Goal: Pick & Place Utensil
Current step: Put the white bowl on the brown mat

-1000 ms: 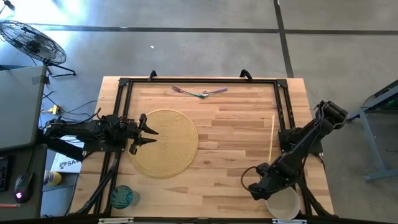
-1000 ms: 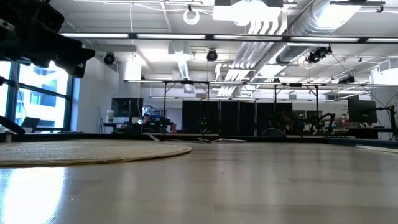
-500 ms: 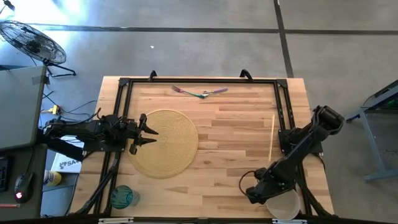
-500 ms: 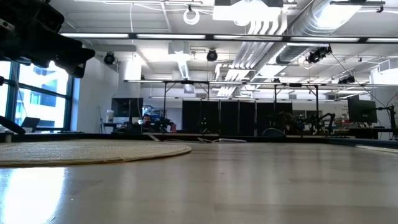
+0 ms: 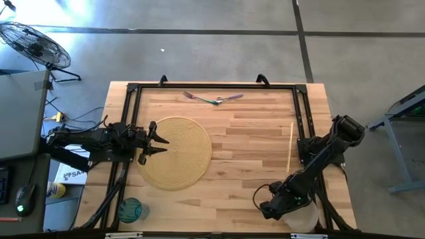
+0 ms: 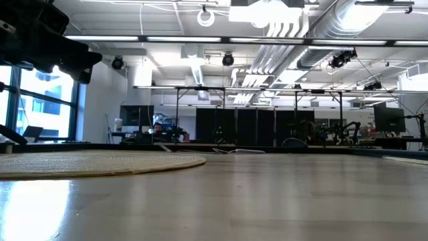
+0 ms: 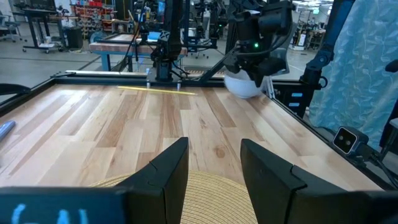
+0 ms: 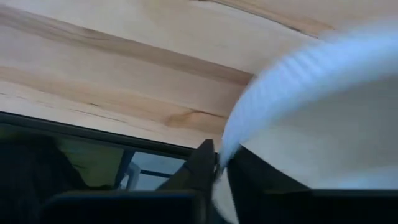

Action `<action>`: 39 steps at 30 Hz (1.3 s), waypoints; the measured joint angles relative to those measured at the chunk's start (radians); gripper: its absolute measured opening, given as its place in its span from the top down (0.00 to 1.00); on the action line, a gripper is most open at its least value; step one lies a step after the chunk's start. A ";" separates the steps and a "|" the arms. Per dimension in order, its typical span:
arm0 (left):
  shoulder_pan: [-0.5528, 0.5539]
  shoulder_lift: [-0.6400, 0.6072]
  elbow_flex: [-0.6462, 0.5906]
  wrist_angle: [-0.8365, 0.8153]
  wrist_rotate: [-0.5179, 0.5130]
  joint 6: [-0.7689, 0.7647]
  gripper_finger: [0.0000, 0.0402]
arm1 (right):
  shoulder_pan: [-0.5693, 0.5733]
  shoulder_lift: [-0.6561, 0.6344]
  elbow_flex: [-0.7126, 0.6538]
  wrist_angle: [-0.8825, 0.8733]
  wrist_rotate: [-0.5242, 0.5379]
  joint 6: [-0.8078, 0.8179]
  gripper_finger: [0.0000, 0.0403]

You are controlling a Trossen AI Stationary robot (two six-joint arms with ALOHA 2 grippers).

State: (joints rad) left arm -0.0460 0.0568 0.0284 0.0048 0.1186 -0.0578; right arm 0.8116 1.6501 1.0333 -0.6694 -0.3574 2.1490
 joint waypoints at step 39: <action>0.000 0.000 0.000 0.000 0.000 0.000 0.64 | -0.203 0.001 0.256 -0.365 0.196 -0.474 0.99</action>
State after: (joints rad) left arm -0.0460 0.0570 0.0284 0.0048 0.1185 -0.0582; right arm 0.6082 1.6508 1.2892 -1.0346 -0.1619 1.6748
